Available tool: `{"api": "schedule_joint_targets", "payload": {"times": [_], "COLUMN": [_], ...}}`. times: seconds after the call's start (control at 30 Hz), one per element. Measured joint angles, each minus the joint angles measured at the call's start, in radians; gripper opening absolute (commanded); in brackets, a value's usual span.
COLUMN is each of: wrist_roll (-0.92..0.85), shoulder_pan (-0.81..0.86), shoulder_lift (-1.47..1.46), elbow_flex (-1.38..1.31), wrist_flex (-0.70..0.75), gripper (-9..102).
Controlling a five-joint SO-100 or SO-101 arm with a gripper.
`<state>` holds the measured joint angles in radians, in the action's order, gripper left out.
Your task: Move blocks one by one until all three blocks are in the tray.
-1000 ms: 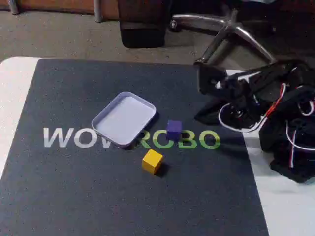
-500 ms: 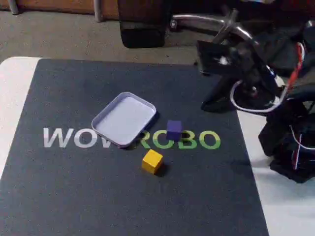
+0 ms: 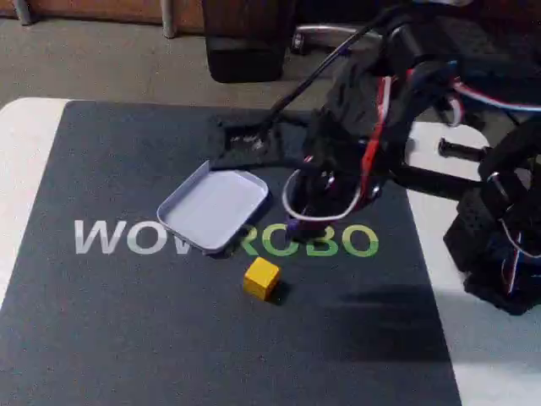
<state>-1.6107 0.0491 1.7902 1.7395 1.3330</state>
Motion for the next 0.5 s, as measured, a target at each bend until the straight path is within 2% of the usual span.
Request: {"api": "schedule_joint_targets", "payload": {"times": [0.17, 0.5], "wrist_roll": [0.006, 0.302], "shoulder_pan": [0.011, 0.015], "shoulder_lift": [-0.066, -0.164], "elbow_flex": [-0.003, -0.003], "wrist_flex": [-0.012, -0.084], "gripper": [20, 21]}}
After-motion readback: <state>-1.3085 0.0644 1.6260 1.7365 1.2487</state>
